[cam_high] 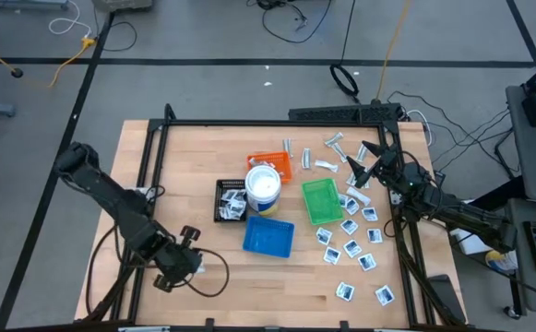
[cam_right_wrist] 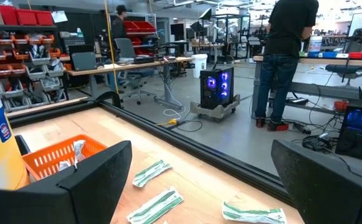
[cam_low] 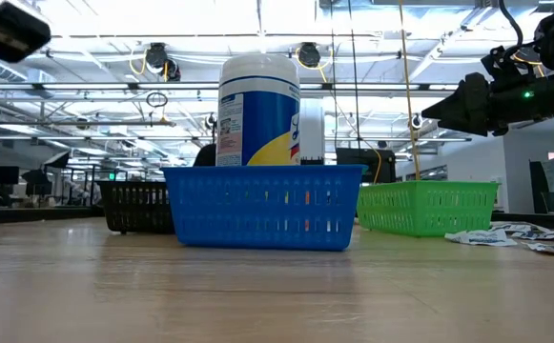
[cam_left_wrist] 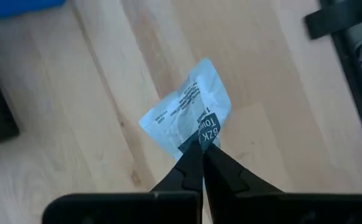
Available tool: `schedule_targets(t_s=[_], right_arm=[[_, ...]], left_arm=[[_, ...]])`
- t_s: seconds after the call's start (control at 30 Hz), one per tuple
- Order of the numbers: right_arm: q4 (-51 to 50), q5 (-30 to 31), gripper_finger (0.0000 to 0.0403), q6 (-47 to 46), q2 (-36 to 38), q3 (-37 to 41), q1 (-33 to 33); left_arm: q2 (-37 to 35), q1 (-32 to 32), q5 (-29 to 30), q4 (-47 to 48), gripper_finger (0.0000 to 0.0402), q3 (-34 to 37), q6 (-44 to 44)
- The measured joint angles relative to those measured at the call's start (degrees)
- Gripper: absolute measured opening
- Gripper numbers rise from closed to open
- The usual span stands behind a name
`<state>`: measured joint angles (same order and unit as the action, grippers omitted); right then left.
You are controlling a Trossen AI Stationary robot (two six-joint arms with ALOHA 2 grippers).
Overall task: Pick & Place First Aid Supplies
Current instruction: Put the gray towelette pack into the black bin
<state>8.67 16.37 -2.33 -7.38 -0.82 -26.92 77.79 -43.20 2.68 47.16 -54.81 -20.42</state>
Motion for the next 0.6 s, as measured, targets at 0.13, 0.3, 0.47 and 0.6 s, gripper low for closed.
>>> schedule_targets(t_s=[0.13, 0.3, 0.47, 0.6], right_arm=[[0.02, 0.00, 0.0380, -0.01, 0.00, 0.01, 0.01], [0.02, -0.01, 0.0380, 0.00, 0.00, 0.02, 0.00], [0.02, 0.01, 0.0380, 0.00, 0.00, 0.01, 0.00], [0.02, -0.01, 0.0380, 0.00, 0.00, 0.02, 0.00]], left_arm=[[-1.51, 0.53, 0.11, -0.42, 0.0001, 0.36, 1.47], [-6.24, 7.73, 0.33, -0.47, 0.0001, 3.54, 4.35], [-10.89, 17.20, 0.27, -0.57, 0.0001, 6.62, 10.34], [-12.89, 25.37, -1.14, -0.88, 0.0000, 7.84, 16.59]])
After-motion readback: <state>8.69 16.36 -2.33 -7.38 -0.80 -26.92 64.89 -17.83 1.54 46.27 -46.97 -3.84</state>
